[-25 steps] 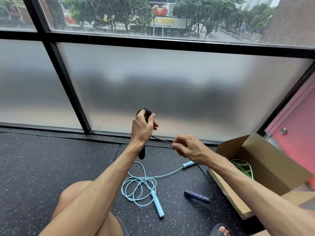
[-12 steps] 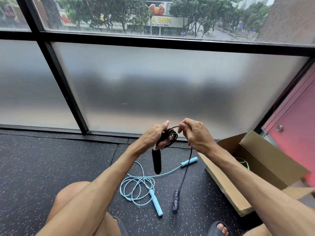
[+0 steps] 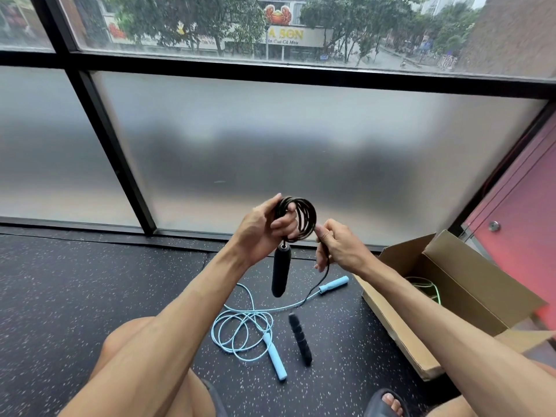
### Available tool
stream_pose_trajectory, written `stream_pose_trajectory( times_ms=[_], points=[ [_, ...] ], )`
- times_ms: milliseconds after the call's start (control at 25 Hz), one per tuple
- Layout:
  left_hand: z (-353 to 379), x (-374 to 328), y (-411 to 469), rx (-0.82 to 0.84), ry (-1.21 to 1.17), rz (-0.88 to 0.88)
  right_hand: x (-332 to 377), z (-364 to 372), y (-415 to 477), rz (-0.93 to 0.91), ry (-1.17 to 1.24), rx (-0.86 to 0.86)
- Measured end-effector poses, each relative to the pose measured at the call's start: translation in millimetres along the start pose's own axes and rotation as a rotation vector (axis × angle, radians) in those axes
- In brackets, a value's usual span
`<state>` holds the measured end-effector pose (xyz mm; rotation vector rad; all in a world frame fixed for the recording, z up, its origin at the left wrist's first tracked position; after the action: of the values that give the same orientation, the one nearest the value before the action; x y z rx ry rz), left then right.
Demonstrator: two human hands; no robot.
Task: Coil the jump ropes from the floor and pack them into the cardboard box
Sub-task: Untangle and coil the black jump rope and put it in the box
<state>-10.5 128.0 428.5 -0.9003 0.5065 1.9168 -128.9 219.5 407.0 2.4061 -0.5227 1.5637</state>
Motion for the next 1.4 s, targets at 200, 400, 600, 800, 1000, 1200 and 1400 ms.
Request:
stream_pose_trajectory(
  times_ms=[200, 400, 600, 800, 1000, 1200, 1400],
  points=[
    [-18.2, -13.7, 6.1, -0.260, -0.042, 0.207, -15.8, 26.3, -23.8, 0.283, 0.093, 0.290],
    [-36.6, -18.2, 3.6, -0.548, 0.225, 0.386, -16.3, 31.9, -29.8, 0.277, 0.008, 0.400],
    [-39.5, -27.6, -3.4, -0.693, 0.566, 0.591, -19.7, 28.1, -29.1, 0.249, -0.152, 0.412],
    [-35.7, -33.2, -7.4, -0.721, 0.944, 0.667, -5.7, 20.3, -23.0, 0.074, -0.189, 0.291],
    [-37.1, -24.5, 2.6, -0.518, 1.169, 0.458, 18.2, 7.9, -18.5, -0.164, -0.341, 0.144],
    [-25.3, 9.4, 7.9, -0.201, 1.129, 0.061, 32.6, -6.8, -13.2, -0.337, -0.402, -0.047],
    [-11.3, 12.8, -0.5, -0.112, 0.804, -0.096, 31.4, -19.7, -7.9, -0.378, -0.393, -0.162]
  ],
)
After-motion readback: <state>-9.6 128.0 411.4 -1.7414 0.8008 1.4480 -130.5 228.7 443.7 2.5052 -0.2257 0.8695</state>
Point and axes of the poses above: each hand's wrist, its own y-axis towards the middle knuckle, its own z-axis out of the palm, x = y × z, the point moved 5 cm from there along y, towards the middle knuckle, and after that the axes turned 6 degrees about -x, right-handed, at the moved point
